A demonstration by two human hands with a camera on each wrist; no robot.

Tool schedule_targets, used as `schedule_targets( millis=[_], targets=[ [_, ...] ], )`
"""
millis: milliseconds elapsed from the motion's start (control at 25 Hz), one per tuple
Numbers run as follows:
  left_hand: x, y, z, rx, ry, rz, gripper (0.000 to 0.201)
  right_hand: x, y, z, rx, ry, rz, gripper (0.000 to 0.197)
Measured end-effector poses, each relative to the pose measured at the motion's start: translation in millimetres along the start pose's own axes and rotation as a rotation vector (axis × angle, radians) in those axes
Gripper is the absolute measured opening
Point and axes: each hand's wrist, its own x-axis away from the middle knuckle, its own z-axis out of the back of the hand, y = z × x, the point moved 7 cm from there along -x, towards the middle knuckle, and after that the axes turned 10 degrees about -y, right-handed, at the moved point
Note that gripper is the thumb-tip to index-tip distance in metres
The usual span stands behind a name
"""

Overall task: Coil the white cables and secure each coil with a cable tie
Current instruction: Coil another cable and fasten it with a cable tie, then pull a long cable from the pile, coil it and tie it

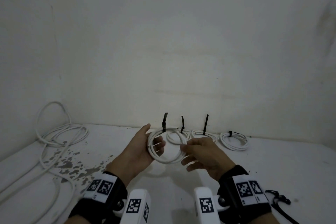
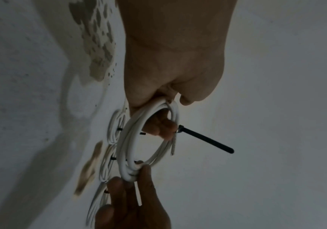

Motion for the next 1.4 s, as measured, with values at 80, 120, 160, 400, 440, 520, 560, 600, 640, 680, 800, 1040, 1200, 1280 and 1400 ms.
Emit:
schedule_targets(
  millis=[80, 120, 160, 400, 440, 520, 560, 600, 640, 680, 800, 1040, 1200, 1280, 1400],
  targets=[
    [-2, -10, 4, -0.047, 0.012, 0.041, 0.041, -7, 16, 8, -0.137, 0.074, -0.004, 0.012],
    [-4, -14, 7, -0.079, 0.023, 0.053, 0.037, -11, 25, 11, -0.209, 0.109, -0.014, 0.012],
    [-4, -18, 9, -0.132, 0.032, 0.054, 0.032, -14, 34, 14, -0.274, 0.131, -0.027, 0.012],
    [-42, -32, 33, -0.484, 0.215, 0.019, 0.029, -44, 54, 22, -0.410, 0.207, -0.044, 0.008],
    [-51, -31, 35, -0.501, 0.232, 0.023, 0.032, -51, 52, 26, -0.388, 0.232, -0.042, 0.006],
    [-74, -28, 37, -0.498, 0.243, 0.011, 0.033, -67, 48, 35, -0.329, 0.272, -0.058, 0.008],
    [-84, -25, 36, -0.505, 0.242, -0.005, 0.033, -75, 48, 39, -0.323, 0.285, -0.070, 0.011],
    [-96, -21, 36, -0.529, 0.248, -0.025, 0.033, -86, 49, 44, -0.345, 0.305, -0.074, 0.014],
    [-105, -18, 37, -0.564, 0.262, -0.043, 0.034, -93, 48, 47, -0.360, 0.321, -0.073, 0.016],
    [-117, -16, 38, -0.601, 0.273, -0.051, 0.035, -104, 51, 52, -0.367, 0.337, -0.073, 0.017],
    [-148, -20, 44, -0.673, 0.251, 0.017, 0.037, -127, 60, 57, -0.340, 0.348, -0.097, 0.011],
    [-177, -17, 51, -0.771, 0.193, 0.058, 0.032, -137, 70, 54, -0.309, 0.294, -0.132, 0.025],
    [-174, -17, 56, -0.693, 0.199, 0.067, 0.038, -138, 71, 57, -0.254, 0.278, -0.147, 0.020],
    [-165, -15, 61, -0.634, 0.225, 0.061, 0.043, -132, 66, 57, -0.188, 0.287, -0.129, 0.020],
    [-138, -8, 65, -0.630, 0.249, 0.090, 0.037, -118, 54, 46, -0.080, 0.228, -0.143, 0.016]
  ],
)
